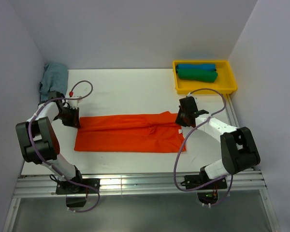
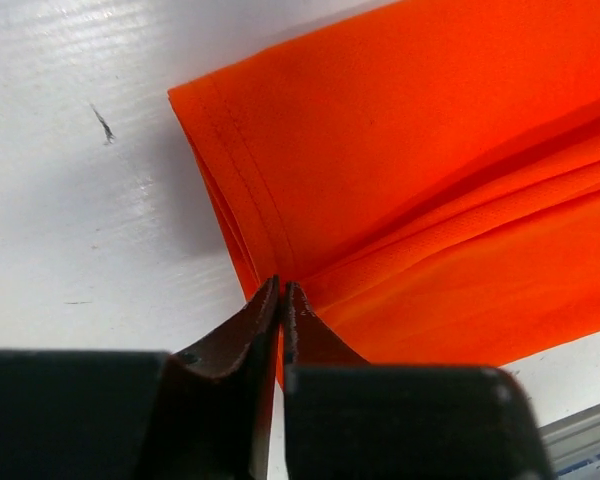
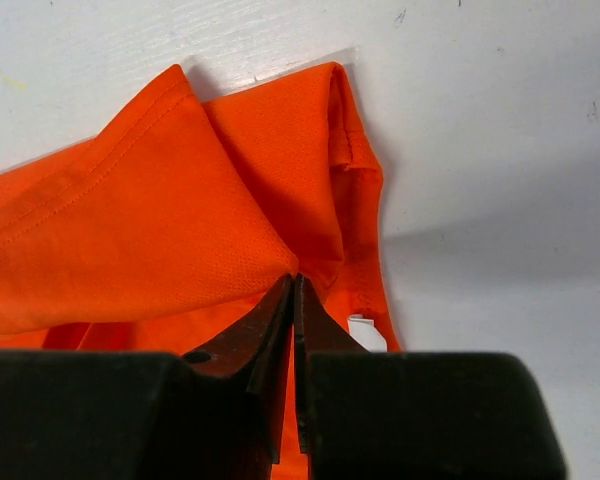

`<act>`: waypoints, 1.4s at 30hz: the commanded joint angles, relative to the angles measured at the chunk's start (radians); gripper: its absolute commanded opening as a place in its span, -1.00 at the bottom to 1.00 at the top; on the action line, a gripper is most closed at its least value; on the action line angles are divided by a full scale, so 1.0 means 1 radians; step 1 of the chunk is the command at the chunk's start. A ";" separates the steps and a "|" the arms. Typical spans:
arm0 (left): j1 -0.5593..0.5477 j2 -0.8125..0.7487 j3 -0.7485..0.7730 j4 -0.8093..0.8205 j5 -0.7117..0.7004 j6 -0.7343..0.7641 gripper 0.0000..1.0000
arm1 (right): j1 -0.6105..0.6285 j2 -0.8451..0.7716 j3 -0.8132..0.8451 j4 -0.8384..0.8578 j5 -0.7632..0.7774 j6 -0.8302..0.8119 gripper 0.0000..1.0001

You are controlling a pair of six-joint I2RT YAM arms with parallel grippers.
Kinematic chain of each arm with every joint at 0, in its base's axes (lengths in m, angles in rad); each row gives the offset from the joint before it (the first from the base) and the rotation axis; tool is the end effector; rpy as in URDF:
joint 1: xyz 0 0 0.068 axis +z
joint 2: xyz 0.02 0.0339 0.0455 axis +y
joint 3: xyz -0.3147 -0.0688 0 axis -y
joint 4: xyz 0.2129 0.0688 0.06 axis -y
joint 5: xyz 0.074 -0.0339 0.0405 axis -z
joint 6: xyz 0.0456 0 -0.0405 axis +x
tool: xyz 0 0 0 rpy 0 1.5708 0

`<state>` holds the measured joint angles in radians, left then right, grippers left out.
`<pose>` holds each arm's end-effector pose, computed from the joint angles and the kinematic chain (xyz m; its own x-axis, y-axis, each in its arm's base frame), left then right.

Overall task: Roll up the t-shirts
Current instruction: Fold the tshirt

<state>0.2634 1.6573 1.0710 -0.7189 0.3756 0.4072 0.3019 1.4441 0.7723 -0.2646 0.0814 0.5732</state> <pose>0.2827 0.0589 0.2469 -0.9146 0.1350 -0.3812 0.2319 0.9473 -0.2211 0.2446 0.0723 0.2439 -0.7819 0.3226 -0.5335 0.2067 0.9414 0.2664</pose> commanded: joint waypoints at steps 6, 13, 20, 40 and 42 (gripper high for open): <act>0.007 -0.045 -0.014 -0.010 0.002 0.033 -0.35 | 0.034 -0.034 0.012 -0.005 0.018 0.005 -0.41; 0.005 -0.083 0.013 -0.028 -0.020 0.035 0.04 | 0.036 -0.096 0.047 -0.090 0.064 0.002 -0.09; 0.005 -0.119 0.059 -0.043 -0.060 0.032 0.13 | 0.036 -0.081 0.163 -0.134 0.086 -0.024 0.04; -0.006 -0.077 0.201 -0.085 -0.003 -0.011 0.10 | 0.020 0.314 0.417 -0.156 0.004 -0.055 -0.01; -0.007 -0.074 0.201 -0.082 -0.001 -0.015 0.10 | 0.020 0.311 0.401 -0.147 -0.003 -0.053 -0.01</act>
<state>0.2615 1.5818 1.2449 -0.7925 0.3435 0.4011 0.3267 1.7737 1.1851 -0.4194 0.0841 0.5293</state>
